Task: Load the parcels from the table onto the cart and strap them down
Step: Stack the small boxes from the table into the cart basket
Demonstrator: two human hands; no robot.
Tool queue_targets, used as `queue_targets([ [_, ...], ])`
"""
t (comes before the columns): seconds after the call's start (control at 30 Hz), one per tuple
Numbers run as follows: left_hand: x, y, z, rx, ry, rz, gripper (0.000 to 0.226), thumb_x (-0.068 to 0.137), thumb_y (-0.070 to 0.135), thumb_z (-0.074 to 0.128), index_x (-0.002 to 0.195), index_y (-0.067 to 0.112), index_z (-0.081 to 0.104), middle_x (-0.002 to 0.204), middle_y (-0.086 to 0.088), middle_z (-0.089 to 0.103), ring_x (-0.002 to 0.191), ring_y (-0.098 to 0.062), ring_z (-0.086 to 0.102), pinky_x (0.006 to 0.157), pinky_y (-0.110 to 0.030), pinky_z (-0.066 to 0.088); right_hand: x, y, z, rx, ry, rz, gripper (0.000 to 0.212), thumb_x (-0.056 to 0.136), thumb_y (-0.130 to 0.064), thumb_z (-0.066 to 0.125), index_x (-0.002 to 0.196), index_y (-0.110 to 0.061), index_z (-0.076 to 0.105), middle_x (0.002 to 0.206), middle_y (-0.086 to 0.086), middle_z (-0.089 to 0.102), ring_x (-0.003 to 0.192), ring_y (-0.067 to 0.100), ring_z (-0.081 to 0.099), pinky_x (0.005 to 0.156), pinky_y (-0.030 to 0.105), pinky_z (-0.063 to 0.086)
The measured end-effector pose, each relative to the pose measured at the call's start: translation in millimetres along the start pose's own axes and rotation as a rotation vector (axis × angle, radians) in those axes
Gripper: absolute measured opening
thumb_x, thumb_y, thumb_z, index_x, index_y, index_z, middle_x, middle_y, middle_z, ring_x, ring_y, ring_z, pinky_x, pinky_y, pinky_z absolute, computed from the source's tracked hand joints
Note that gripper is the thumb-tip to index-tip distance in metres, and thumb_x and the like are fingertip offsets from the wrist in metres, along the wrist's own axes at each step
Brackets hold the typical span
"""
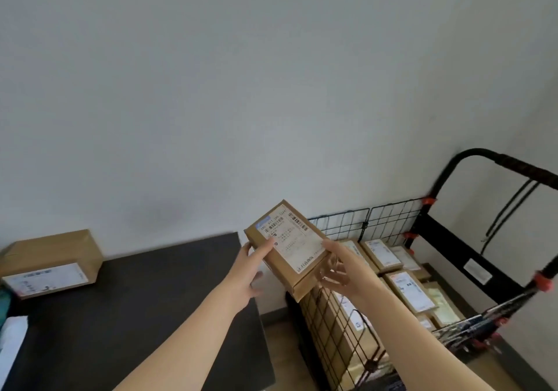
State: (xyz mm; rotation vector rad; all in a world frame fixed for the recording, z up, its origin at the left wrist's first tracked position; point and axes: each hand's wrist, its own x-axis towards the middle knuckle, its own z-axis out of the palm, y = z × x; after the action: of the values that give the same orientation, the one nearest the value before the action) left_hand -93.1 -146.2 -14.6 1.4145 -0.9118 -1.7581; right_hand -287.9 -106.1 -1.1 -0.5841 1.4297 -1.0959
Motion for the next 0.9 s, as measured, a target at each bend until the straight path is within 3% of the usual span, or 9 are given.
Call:
queue_targets([
  [0.13,-3.5,-15.2,77.5,-0.069,-0.155,-0.038,0.059,0.081,0.049,0.062,0.132,0.036,0.037,0.120,-0.001,0.057,0.109,-0.025,0.053,0.091,-0.050,0.044,-14.4,0.6,-69.7,0.072,0.028,0.027,0.039,0.079,-0.036,0.073,0.109,-0.017,0.057,0.114,0.018,0.057,0.100,0.031,0.064,0.087,0.042,0.056],
  [0.2,-0.8,-25.7,114.3,-0.066,-0.165,-0.023,0.059,0.078,0.048,0.066,0.129,0.035,0.041,0.115,-0.002,0.062,0.106,-0.025,0.056,0.088,-0.049,0.048,-17.9,1.5,-105.3,0.051,0.056,0.046,0.047,0.077,-0.040,0.074,0.113,-0.018,0.055,0.115,0.017,0.057,0.099,0.030,0.065,0.083,0.040,0.057],
  [0.3,2.1,-37.7,164.3,-0.058,-0.165,0.005,0.055,0.077,0.044,0.070,0.125,0.033,0.045,0.113,-0.001,0.066,0.105,-0.024,0.060,0.074,-0.043,0.054,-18.9,0.1,-155.6,0.046,0.095,0.062,0.041,0.076,-0.043,0.074,0.103,-0.020,0.057,0.112,0.016,0.061,0.098,0.028,0.066,0.081,0.038,0.057],
  [0.43,12.4,-46.7,208.7,-0.005,-0.148,0.005,0.064,0.075,0.038,0.075,0.129,0.032,0.042,0.113,-0.004,0.066,0.104,-0.024,0.062,0.083,-0.049,0.054,-8.9,-0.6,-203.8,0.101,0.113,0.089,0.034,0.079,-0.038,0.072,0.102,-0.018,0.055,0.108,0.016,0.065,0.101,0.029,0.064,0.091,0.042,0.053],
  [0.6,47.1,-40.5,238.0,0.108,-0.140,0.008,0.063,0.076,0.035,0.075,0.130,0.028,0.042,0.110,-0.003,0.067,0.100,-0.022,0.063,0.076,-0.042,0.055,23.6,-7.0,-227.4,0.043,0.143,0.085,0.035,0.082,-0.034,0.071,0.111,-0.020,0.058,0.114,0.007,0.061,0.109,0.022,0.057,0.097,0.039,0.049],
  [0.77,100.8,-35.9,280.8,0.142,-0.196,-0.023,0.059,0.079,0.026,0.073,0.130,0.027,0.042,0.111,-0.003,0.066,0.101,-0.022,0.060,0.077,-0.040,0.053,64.3,-25.4,-258.6,-0.007,0.169,0.111,0.025,0.089,-0.018,0.063,0.113,-0.015,0.058,0.097,0.004,0.063,0.090,0.017,0.059,0.089,0.038,0.051],
  [0.9,144.0,-36.4,321.2,0.160,-0.242,-0.089,0.065,0.079,0.026,0.073,0.135,0.028,0.039,0.109,-0.001,0.067,0.102,-0.023,0.061,0.088,-0.044,0.051,99.2,-48.8,-291.6,-0.103,0.195,0.145,0.042,0.091,-0.011,0.059,0.130,-0.021,0.051,0.105,0.004,0.063,0.104,0.022,0.058,0.098,0.041,0.047],
])
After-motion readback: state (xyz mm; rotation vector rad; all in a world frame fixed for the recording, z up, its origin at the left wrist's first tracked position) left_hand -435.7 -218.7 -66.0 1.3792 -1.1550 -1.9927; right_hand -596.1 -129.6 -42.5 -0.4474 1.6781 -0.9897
